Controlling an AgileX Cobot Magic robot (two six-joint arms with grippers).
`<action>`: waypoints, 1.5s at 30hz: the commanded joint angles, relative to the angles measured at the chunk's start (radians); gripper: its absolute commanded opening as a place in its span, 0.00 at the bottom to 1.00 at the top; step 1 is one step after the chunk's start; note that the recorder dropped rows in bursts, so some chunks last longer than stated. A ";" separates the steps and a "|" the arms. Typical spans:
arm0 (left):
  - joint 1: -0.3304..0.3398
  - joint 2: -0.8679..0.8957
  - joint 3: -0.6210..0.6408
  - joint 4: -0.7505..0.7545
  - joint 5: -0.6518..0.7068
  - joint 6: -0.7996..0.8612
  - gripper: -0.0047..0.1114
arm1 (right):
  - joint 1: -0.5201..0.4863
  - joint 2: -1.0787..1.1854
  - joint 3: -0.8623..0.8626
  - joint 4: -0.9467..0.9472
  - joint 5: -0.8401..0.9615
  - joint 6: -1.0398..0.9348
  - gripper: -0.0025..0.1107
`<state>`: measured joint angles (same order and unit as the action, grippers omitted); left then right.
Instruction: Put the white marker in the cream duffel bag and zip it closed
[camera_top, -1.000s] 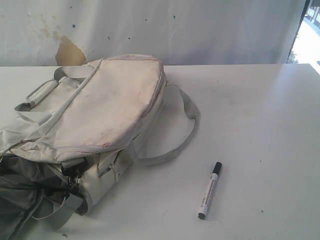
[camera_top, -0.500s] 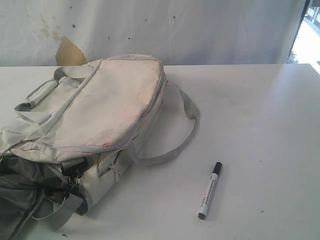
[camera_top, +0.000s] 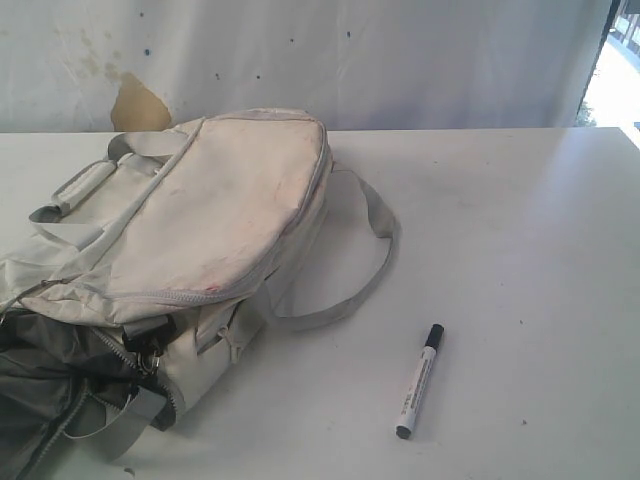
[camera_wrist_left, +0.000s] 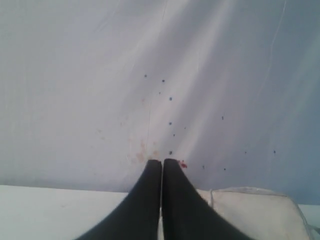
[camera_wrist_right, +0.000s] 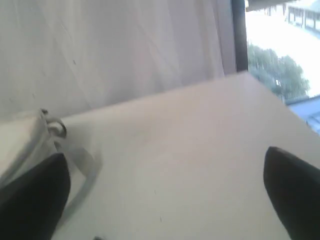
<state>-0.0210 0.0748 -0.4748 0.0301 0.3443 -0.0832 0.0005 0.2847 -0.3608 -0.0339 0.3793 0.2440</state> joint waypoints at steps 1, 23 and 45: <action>-0.002 0.044 -0.005 0.000 0.030 -0.014 0.04 | 0.004 0.044 -0.003 0.001 0.089 -0.005 0.88; -0.002 0.376 -0.016 0.008 0.178 -0.130 0.04 | 0.004 0.210 -0.062 0.090 -0.020 0.014 0.62; -0.002 0.832 -0.195 0.002 0.270 -0.129 0.16 | 0.189 0.784 -0.370 0.852 0.291 -0.903 0.36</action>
<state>-0.0210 0.8845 -0.6646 0.0341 0.6254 -0.2056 0.1554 1.0164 -0.6914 0.7994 0.6424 -0.6207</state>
